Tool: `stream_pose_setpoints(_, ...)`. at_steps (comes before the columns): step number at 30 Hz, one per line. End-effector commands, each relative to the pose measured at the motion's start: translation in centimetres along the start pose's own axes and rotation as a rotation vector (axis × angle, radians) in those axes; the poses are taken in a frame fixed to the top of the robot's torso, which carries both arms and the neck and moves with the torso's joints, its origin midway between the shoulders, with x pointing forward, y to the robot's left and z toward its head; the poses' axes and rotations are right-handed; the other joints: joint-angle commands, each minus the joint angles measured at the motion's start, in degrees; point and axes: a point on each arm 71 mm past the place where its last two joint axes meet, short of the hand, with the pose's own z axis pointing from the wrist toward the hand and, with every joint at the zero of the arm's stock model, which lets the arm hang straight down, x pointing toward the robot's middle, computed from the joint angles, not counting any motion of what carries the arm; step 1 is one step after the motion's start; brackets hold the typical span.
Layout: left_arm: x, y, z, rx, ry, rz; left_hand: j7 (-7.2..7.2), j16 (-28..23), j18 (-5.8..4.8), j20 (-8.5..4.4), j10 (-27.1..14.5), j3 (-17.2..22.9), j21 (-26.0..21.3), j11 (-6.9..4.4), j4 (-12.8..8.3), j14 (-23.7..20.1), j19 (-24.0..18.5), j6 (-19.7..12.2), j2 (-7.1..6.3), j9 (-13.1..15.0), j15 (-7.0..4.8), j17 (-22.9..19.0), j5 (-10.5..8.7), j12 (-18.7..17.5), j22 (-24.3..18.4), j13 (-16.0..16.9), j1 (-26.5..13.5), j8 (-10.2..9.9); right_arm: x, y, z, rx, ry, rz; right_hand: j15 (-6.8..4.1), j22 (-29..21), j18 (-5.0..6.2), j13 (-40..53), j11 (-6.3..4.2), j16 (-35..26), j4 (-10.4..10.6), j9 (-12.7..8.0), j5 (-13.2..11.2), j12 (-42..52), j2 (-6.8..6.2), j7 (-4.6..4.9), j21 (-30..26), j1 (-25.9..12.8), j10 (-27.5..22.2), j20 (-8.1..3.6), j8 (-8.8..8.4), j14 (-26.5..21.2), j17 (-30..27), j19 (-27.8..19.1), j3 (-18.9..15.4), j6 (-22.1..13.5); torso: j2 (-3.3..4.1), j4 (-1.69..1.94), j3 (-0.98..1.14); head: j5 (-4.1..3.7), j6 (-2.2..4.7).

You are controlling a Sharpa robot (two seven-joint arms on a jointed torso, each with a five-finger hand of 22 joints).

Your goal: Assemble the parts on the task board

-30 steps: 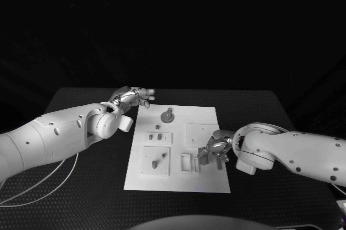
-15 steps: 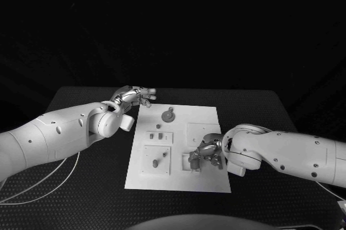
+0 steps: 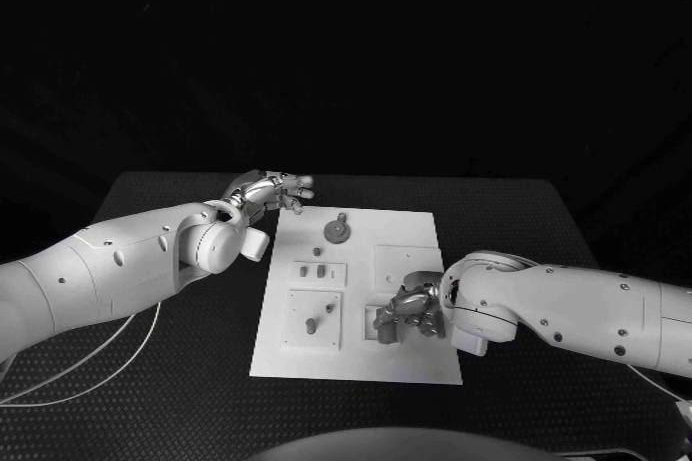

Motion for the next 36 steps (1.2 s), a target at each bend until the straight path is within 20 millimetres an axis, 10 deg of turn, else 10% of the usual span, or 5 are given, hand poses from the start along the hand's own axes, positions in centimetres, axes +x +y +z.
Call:
stream_pose_setpoints(1, 0.2, -0.1, 0.0, 0.007, 0.017, -0.002, 0.05, -0.2, 0.42, -0.12, -0.2, -0.4, -0.2, 0.31, 0.0, 0.0, 0.3, -0.6, 0.02, 0.1, 0.23, 0.1, -0.21, 0.0, 0.1, 0.0, -0.8, 0.1, 0.1, 0.1, 0.1, -0.006, -0.010, -0.014, -0.33, 0.2, 3.36, 0.1, -0.03, -0.3, 0.2, 0.0, -0.1, 0.0, 0.13, -0.06, 0.4, -0.7, 0.4, 0.19, -0.22, 0.0, 0.1, -0.2, -0.4, 0.5, 0.01, -0.02, 0.01, 0.09, -0.01)
stream_pose_setpoints(36, 0.1, -0.1, 0.0, 0.004, 0.017, 0.000, 0.08, -0.3, 0.43, -0.10, -0.3, -0.4, -0.3, 0.33, 0.1, 0.0, 0.3, -0.6, 0.17, 0.0, 0.25, 0.2, -0.21, 0.0, 0.1, 0.0, -1.0, 0.2, 0.0, 0.5, 1.2, -0.008, -0.011, -0.019, -0.39, 0.1, 3.36, 0.0, 0.01, -0.7, 0.8, 0.0, -0.2, -0.9, -1.79, 0.00, 0.4, -1.6, -0.4, -0.04, -0.60, -0.3, 0.4, -0.3, -0.3, 0.2, 0.01, 0.01, -0.04, 0.43, -0.22)
